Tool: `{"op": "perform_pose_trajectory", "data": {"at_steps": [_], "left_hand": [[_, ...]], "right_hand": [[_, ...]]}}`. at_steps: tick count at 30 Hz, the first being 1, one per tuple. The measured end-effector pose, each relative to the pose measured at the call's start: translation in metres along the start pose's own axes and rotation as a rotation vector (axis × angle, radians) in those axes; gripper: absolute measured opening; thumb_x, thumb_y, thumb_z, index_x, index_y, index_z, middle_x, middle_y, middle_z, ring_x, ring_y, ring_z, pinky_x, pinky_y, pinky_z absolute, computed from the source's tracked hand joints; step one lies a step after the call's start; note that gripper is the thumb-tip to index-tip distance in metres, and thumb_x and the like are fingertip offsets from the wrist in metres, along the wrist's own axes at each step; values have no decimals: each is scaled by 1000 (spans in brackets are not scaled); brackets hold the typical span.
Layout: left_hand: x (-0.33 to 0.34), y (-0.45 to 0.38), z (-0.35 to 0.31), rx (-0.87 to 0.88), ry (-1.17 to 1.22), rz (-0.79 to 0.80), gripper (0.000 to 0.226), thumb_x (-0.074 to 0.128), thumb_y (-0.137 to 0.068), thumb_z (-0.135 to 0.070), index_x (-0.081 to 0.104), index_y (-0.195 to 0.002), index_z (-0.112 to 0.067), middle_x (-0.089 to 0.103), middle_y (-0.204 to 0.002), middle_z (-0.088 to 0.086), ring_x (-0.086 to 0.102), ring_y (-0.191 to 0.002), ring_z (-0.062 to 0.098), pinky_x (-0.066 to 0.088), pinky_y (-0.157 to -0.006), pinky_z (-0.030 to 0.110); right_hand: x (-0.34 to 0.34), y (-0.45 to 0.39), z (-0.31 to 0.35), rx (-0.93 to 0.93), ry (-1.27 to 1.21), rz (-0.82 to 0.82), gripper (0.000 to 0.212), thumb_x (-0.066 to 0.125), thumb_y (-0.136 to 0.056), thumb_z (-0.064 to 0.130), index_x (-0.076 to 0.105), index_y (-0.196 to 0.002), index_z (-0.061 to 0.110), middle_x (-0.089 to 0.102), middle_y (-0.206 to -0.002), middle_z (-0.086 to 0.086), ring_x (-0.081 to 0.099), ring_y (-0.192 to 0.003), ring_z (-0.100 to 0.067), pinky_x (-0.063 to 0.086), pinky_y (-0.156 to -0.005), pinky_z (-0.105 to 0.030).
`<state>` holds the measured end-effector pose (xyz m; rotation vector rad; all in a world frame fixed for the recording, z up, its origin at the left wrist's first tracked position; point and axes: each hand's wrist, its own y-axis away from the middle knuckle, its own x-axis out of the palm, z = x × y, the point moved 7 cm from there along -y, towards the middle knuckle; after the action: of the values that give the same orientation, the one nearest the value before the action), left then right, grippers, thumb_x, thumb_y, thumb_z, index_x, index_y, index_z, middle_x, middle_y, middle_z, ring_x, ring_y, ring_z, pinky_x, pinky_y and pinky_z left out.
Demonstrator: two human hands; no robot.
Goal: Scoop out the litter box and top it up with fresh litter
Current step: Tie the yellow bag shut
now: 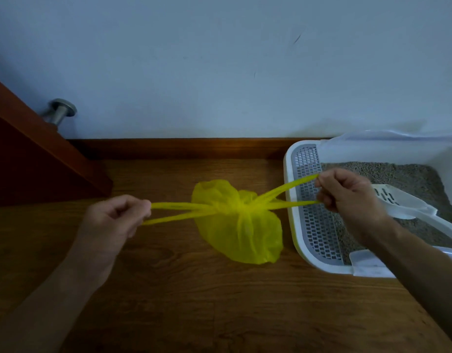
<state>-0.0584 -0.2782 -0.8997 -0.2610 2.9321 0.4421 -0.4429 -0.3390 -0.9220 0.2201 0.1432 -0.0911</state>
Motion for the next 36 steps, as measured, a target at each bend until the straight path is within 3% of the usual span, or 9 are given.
{"op": "perform_pose_trajectory", "data": {"at_steps": [3,7,12,16,21,26,28,32,36], "left_hand": [[11,0,-6,39,-13,73,31,69,-89,-37,64,-72,-12,42,-60,-1,40,-66,21,37,-75,43],[31,0,-21,101,87,210,43,76,-73,-57,65,-81,-16,50,-79,4,47,-78,20,45,-77,31],[39,-6,-15,113,200,186,54,85,-59,-61,73,-95,-24,64,-99,-5,55,-91,10,45,-78,30],[41,-5,3,83,196,98,56,86,-63,-43,65,-109,-20,68,-105,-10,64,-92,6,51,-72,23],[59,5,30,22,151,91,57,82,-64,-29,60,-113,-10,71,-89,-3,66,-82,13,53,-60,22],[82,1,32,93,225,152,66,81,-74,-12,54,-134,-19,67,-85,3,61,-77,15,50,-57,24],[84,-6,26,122,237,105,58,80,-79,-9,56,-131,-19,68,-82,-1,60,-71,13,50,-56,24],[88,-14,10,228,191,57,24,69,-87,-10,68,-111,-7,66,-73,-4,57,-64,11,48,-56,26],[87,-14,-5,384,86,19,11,65,-93,-13,72,-99,-7,62,-66,11,51,-57,32,42,-50,41]], "right_hand": [[7,-2,-1,-47,23,23,27,52,-99,14,60,-74,11,42,-54,-4,36,-49,-15,31,-49,-29],[27,2,19,-148,-5,110,24,53,-99,14,61,-80,1,52,-71,-15,45,-66,-23,41,-62,-34],[29,6,23,-188,47,42,6,65,-91,8,64,-90,3,65,-78,4,60,-75,-5,48,-72,-20],[17,6,8,-101,295,-62,30,77,-82,25,61,-108,20,64,-103,2,61,-98,-9,53,-77,-31],[22,13,11,-164,640,22,47,80,-77,34,56,-117,28,61,-105,6,58,-98,-14,50,-83,-37],[34,17,20,-224,813,222,33,82,-74,26,59,-95,35,61,-83,12,58,-79,-2,43,-64,-11],[39,16,20,-207,872,272,33,82,-74,26,62,-100,32,63,-80,12,58,-73,1,45,-63,-12],[46,7,16,-213,1022,275,15,74,-80,21,70,-95,19,67,-77,5,62,-70,-10,56,-68,-34],[44,2,21,-185,707,230,14,71,-84,12,75,-82,25,72,-80,10,65,-75,-5,52,-67,-19]]}}
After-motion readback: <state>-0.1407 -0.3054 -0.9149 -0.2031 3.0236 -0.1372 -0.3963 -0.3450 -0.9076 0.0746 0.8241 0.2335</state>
